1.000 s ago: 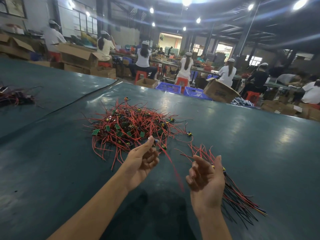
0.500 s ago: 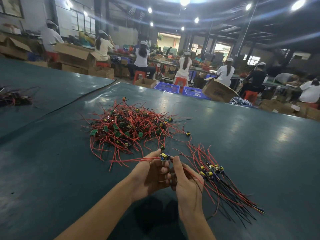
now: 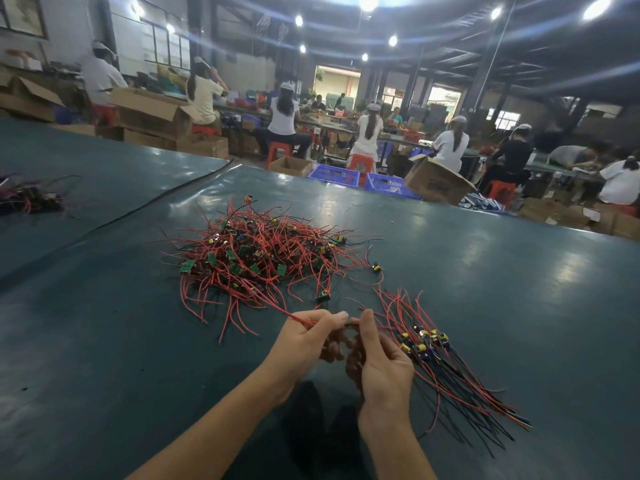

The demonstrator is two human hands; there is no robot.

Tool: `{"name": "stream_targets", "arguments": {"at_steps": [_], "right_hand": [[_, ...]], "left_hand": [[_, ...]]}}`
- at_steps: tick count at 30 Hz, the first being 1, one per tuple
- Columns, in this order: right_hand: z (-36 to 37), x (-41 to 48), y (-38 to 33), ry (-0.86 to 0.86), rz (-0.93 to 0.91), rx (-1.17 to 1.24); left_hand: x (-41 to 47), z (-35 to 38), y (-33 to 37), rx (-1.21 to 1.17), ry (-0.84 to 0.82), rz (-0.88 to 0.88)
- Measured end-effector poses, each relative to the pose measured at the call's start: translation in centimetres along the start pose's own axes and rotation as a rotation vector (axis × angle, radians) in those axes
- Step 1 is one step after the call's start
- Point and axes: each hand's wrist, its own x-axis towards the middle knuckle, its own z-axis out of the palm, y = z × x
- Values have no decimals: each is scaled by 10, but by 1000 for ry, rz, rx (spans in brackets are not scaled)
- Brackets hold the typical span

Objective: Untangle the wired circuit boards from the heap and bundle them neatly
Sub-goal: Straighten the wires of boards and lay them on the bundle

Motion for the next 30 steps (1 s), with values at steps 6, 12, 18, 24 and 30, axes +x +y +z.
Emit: {"name": "stream_targets", "arguments": {"at_steps": [6, 12, 18, 24, 30], "right_hand": [[-5, 6, -7, -2, 131, 147], [-24, 20, -26, 179, 195, 356], [-23, 16, -25, 214, 116, 319], [3, -11, -12, -116, 42, 80], [4, -12, -12, -97, 49, 44]], "left_hand": [[0, 3, 0, 96, -83, 105], [0, -6, 3, 138, -135, 112], [-1, -4, 2, 89, -88, 93], [0, -6, 4, 86, -34, 92], [1, -7, 2, 180, -104, 100]]}}
